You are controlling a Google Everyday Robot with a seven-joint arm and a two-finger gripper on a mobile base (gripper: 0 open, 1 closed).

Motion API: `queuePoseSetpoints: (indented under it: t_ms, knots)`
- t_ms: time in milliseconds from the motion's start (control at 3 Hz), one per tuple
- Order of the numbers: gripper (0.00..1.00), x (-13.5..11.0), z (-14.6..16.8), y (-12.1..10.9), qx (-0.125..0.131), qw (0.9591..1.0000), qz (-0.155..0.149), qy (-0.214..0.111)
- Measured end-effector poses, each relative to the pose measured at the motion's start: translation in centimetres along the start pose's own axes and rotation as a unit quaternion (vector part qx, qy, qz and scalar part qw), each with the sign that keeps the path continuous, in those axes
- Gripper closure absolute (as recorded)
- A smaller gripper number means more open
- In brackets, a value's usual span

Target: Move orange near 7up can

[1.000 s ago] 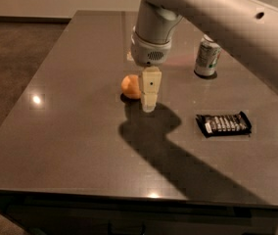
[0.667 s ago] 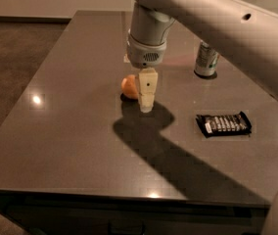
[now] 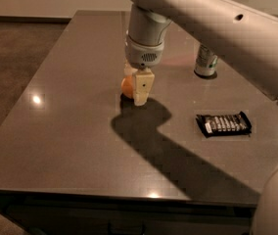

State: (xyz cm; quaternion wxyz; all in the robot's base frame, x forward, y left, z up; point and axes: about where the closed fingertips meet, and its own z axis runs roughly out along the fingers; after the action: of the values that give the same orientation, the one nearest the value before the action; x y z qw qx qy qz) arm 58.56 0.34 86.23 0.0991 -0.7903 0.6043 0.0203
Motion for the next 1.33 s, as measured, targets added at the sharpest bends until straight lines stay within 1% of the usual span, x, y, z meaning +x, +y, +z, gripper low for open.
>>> queuePoseSetpoints:
  t_ms: [333, 667, 1000, 1333]
  knots:
    - [0.65, 0.7, -0.4, -0.4, 0.000, 1.0000, 0.006, 0.000]
    - [0.90, 1.9, -1.2, -1.2, 0.005, 0.9999, 0.015, 0.004]
    - [1.00, 4.7, -2.0, -3.1, 0.019, 0.9990, 0.031, 0.026]
    - [1.00, 6.8, -2.2, -4.2, 0.026, 0.9978, 0.040, 0.045]
